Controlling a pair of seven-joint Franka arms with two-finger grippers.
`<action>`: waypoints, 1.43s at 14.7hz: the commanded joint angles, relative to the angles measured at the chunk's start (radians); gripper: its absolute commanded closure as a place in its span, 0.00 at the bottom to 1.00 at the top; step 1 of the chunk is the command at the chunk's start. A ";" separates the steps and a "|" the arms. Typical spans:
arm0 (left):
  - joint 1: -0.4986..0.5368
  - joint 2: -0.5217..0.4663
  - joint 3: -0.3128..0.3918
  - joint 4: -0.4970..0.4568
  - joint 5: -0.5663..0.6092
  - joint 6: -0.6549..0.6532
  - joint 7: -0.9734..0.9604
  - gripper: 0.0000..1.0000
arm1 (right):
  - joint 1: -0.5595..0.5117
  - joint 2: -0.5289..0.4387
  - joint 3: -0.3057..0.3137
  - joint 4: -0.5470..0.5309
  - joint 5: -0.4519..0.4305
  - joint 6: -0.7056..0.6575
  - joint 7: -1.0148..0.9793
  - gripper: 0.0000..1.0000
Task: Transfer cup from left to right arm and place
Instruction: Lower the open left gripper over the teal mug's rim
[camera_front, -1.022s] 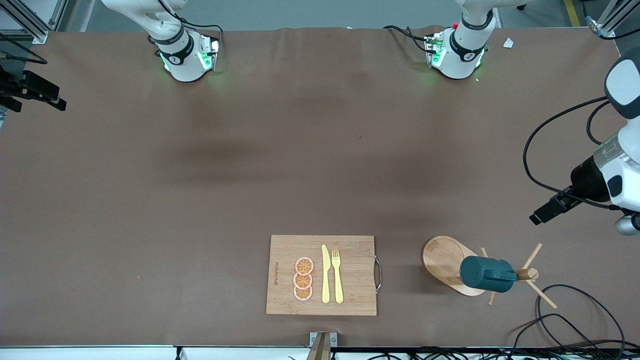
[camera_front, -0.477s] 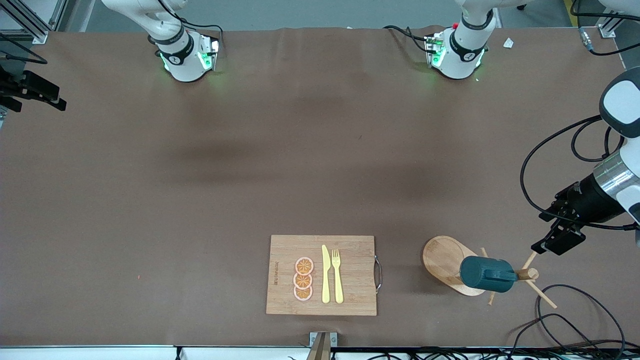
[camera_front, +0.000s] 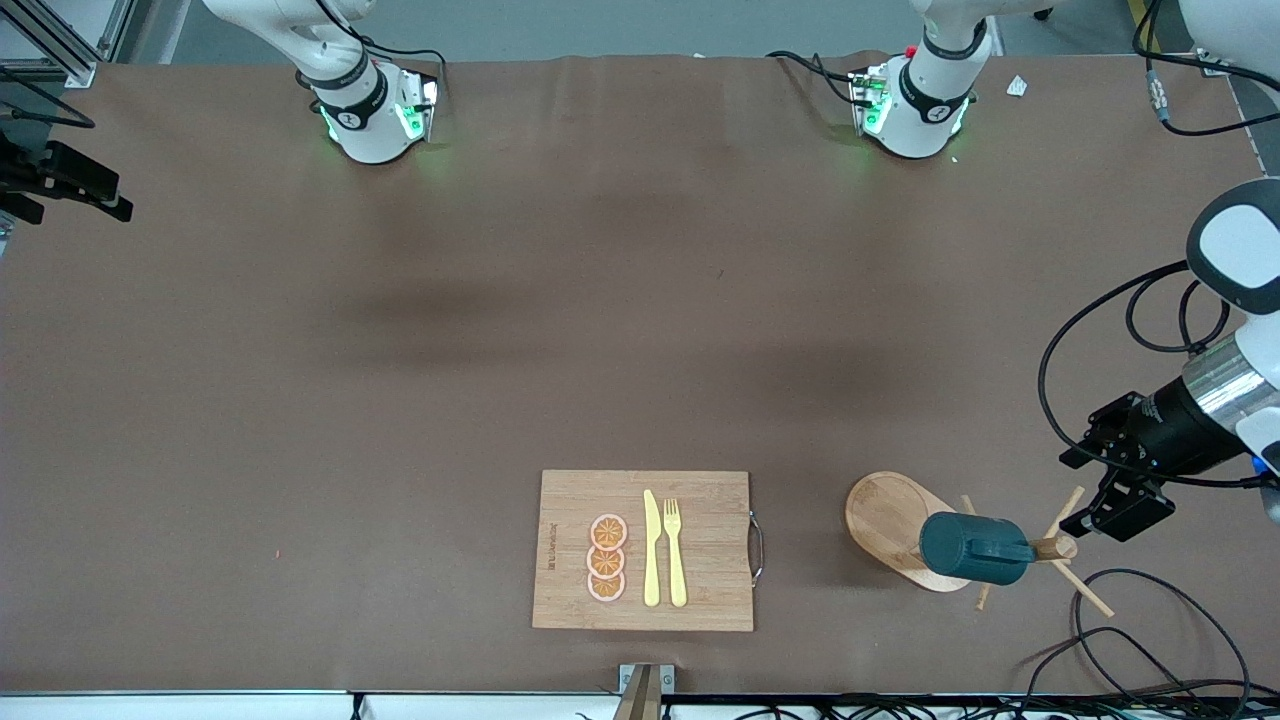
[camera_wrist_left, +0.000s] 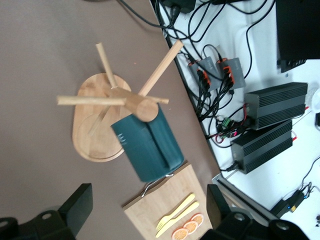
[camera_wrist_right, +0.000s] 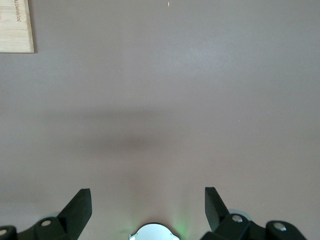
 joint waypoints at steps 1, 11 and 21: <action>0.000 0.021 -0.001 0.016 -0.044 0.043 -0.063 0.00 | 0.007 -0.026 -0.003 -0.029 0.003 0.005 0.008 0.00; -0.017 0.114 -0.002 0.015 -0.053 0.193 -0.282 0.00 | 0.007 -0.026 -0.003 -0.029 0.003 0.005 0.009 0.00; -0.029 0.182 -0.010 0.013 -0.052 0.236 -0.282 0.00 | 0.007 -0.026 -0.003 -0.027 0.003 0.005 0.009 0.00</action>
